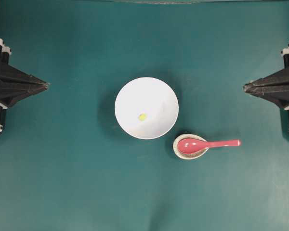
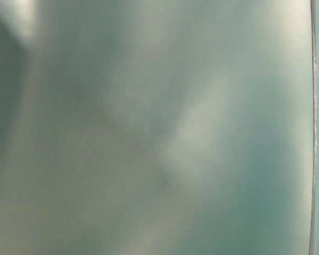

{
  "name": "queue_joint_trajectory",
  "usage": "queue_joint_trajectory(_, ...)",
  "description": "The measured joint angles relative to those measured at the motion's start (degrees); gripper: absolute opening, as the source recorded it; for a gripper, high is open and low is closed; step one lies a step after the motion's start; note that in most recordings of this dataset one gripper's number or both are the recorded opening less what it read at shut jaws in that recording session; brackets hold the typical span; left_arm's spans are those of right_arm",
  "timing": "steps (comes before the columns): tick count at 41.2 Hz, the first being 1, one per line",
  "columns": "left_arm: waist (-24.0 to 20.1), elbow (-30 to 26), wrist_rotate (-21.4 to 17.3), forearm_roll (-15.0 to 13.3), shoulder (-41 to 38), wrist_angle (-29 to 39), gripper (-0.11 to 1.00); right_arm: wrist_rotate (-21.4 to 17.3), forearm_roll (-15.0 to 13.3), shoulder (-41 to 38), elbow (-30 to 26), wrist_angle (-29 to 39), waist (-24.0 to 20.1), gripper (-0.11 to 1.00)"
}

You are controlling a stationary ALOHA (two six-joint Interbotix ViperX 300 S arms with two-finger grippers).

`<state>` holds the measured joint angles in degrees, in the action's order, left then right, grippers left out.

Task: Scoop the yellow hexagonal prism block from the bowl with a spoon using the right arm.
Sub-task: 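Move the right gripper toward the red spoon handle on the spoon rest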

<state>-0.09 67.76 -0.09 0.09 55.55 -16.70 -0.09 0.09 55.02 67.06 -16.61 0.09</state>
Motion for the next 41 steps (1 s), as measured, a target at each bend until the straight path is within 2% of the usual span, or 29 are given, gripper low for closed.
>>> queue_joint_trajectory(13, 0.0, -0.2, 0.7, 0.4, 1.1, 0.9, 0.0, 0.4, 0.0, -2.5, -3.1, 8.3, 0.4, 0.04)
queue_joint_trajectory(19, 0.0, -0.2, 0.7, 0.4, 1.1, 1.0, 0.0, 0.4, 0.1, -3.0, -3.3, 8.8, 0.4, 0.18)
queue_joint_trajectory(27, 0.0, -0.2, 0.7, 0.4, 1.1, 1.0, 0.0, 0.0, 0.0, -3.0, -3.3, 8.8, 0.4, 0.44)
queue_joint_trajectory(31, 0.0, -0.2, 0.7, 0.4, 1.1, 1.0, 0.0, -0.8, 0.4, -3.3, -3.3, 9.8, 0.4, 0.51)
queue_joint_trajectory(41, 0.0, -0.2, 0.7, 0.4, 1.1, 1.0, 0.0, -1.8, 1.1, -6.3, -3.3, 10.6, 0.3, 0.51)
